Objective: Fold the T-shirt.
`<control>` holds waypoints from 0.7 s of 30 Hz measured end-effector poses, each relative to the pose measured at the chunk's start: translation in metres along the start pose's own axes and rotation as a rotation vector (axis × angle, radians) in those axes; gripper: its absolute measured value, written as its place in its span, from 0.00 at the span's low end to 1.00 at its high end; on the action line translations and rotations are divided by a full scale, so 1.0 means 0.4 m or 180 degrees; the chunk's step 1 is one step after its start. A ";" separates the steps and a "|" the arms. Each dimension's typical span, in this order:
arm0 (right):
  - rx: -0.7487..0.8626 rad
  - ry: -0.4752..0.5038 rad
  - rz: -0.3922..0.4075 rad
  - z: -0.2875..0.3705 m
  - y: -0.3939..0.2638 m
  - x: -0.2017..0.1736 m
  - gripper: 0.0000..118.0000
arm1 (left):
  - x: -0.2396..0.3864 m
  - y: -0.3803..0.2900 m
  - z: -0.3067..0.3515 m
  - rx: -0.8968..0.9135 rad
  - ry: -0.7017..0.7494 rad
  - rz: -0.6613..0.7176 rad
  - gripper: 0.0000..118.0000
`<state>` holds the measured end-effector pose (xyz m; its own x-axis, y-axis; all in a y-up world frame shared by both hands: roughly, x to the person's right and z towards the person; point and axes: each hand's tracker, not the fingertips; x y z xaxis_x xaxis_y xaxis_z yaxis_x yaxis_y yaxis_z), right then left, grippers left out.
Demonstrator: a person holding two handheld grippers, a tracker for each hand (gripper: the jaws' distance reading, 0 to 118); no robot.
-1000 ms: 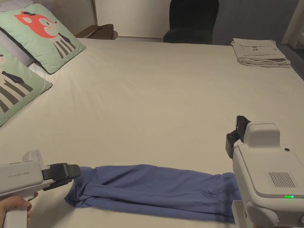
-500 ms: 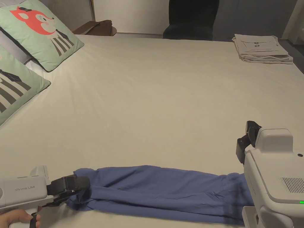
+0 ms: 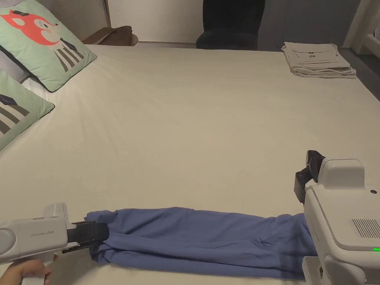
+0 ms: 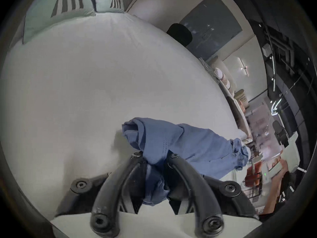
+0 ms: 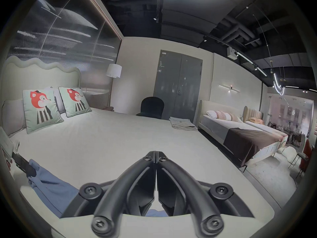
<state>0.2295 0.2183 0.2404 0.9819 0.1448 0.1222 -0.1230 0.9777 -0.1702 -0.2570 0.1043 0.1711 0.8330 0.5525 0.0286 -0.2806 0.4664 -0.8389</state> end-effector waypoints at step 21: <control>0.0090 0.0017 -0.0113 0.037 0.006 0.038 0.00 | 0.161 0.059 0.081 0.0029 0.0057 -0.0203 0.09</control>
<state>0.2420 0.2251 0.2564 0.9865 0.1092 0.1224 -0.0920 0.9861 -0.1381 -0.2252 0.1733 0.1706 0.8578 0.5089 0.0720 -0.2308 0.5066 -0.8307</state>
